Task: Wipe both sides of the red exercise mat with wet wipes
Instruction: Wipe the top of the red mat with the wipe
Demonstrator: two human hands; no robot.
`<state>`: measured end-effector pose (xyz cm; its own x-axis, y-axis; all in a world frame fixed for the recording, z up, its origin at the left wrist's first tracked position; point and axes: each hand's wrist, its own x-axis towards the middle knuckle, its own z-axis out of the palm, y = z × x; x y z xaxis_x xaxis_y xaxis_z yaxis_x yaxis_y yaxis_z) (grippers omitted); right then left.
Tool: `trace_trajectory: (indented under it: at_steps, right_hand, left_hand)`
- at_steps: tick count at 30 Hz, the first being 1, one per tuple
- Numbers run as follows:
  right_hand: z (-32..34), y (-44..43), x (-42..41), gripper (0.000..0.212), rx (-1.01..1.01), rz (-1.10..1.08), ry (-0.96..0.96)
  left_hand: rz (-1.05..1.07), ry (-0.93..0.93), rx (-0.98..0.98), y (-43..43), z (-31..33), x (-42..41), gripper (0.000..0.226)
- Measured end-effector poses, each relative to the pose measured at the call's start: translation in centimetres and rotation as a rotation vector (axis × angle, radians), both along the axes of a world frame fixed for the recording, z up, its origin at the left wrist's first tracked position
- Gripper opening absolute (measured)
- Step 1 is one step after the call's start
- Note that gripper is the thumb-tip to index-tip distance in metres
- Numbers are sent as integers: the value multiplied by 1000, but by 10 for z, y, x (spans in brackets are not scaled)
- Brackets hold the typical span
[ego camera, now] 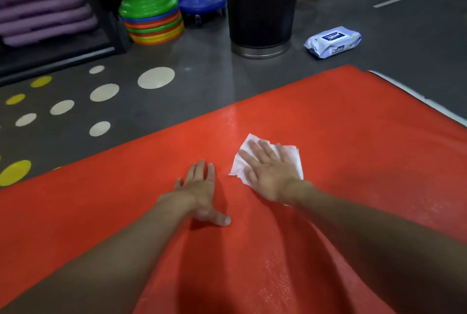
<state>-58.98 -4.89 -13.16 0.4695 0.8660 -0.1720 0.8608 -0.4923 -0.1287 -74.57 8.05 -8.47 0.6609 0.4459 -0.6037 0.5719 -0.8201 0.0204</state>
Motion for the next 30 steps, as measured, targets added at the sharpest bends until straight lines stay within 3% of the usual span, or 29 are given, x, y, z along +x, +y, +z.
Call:
trace_trajectory:
  at_steps: [2,7,12,17,20,22,25,27,30]
  right_hand:
    - [-1,2,-22,59,0,-50,5]
    - [2,-23,-38,75,34,291,42]
    - [-1,-10,-22,58,33,-67,-5]
    - [0,-31,-36,74,41,260,18]
    - [0,-27,-10,65,10,-2,-39]
    - [-3,-22,-34,60,16,-93,-24]
    - [-2,-36,-74,72,31,154,18]
    - [0,-44,-55,74,22,256,20]
    - [2,-44,-20,61,-28,12,-26]
  left_hand:
    - [3,-35,32,-4,-4,0,143]
    - [29,-91,64,-5,-8,-1,142]
    - [40,-94,120,-14,-1,-2,139]
    - [34,-247,189,-37,6,-16,95]
    - [12,-111,6,-44,7,-28,122]
    - [4,-41,-36,-51,7,-35,139]
    - [19,-66,-4,-56,3,-34,140]
    - [13,-85,14,-56,2,-36,138]
    - [4,-94,25,-57,1,-37,137]
